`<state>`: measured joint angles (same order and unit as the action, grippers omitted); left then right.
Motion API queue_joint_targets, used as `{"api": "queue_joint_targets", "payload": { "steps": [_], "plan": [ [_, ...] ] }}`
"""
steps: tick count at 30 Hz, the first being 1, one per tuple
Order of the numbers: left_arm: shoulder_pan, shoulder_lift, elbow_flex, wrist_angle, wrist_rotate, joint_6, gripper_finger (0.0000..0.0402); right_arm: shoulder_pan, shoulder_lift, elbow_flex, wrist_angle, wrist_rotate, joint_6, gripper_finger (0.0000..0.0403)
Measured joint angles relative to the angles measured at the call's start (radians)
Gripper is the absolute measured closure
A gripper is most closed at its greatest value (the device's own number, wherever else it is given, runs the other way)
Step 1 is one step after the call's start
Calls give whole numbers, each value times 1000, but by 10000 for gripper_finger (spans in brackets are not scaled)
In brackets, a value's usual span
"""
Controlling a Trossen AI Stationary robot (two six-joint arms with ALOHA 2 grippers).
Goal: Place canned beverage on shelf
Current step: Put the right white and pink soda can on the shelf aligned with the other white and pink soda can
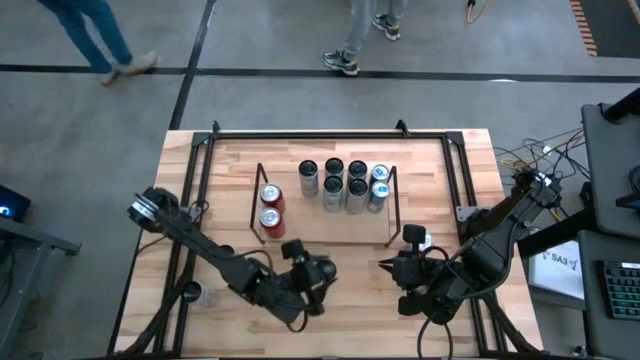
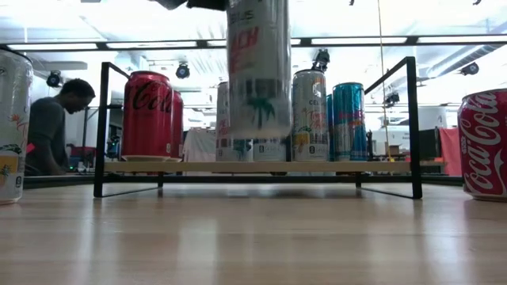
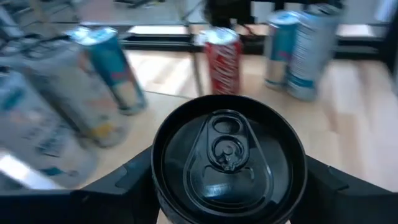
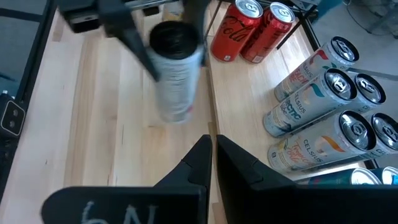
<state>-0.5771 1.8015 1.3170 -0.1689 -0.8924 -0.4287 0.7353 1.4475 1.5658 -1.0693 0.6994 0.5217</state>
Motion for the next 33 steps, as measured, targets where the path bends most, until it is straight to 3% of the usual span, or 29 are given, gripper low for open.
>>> {"api": "queue_joint_targets", "payload": {
  "steps": [6, 11, 18, 33],
  "plan": [
    [85, -4, 109, -250, -16, -119, 165, 0, 0, 0, 0, 0, 0, 390],
    [167, -4, 122, -372, -53, -249, 165, 0, 0, 0, 1, 1, 1, 390],
    [232, -4, 122, -375, -52, -269, 165, 0, 0, 0, 1, 4, 1, 390],
    [237, -4, 81, -381, -59, -316, 151, 0, 0, 0, 5, 11, 2, 390]
  ]
}}
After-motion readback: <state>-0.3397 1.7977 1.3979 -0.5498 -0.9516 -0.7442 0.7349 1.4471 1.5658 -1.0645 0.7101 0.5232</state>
